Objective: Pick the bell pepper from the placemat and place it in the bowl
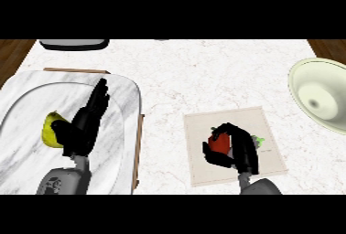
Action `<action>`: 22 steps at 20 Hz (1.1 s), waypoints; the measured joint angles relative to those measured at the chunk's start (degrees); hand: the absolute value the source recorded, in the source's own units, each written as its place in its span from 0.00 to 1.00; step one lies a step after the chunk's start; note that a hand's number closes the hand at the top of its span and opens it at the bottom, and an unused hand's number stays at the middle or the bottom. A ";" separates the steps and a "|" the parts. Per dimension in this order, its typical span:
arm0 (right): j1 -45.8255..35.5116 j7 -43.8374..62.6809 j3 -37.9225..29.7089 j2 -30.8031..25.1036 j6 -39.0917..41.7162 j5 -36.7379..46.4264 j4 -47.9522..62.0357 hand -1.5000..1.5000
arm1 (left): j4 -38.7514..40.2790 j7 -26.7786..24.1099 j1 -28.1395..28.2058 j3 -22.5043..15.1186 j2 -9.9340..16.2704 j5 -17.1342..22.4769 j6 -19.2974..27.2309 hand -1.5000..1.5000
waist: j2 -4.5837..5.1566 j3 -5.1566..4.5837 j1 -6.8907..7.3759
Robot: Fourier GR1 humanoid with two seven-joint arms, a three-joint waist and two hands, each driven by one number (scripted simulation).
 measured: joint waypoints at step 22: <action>22.69 -20.63 -18.47 -27.16 25.19 -25.78 -50.04 1.00 | 0.57 -2.02 1.29 0.93 0.36 0.08 -0.60 0.50 | 0.38 0.30 -0.92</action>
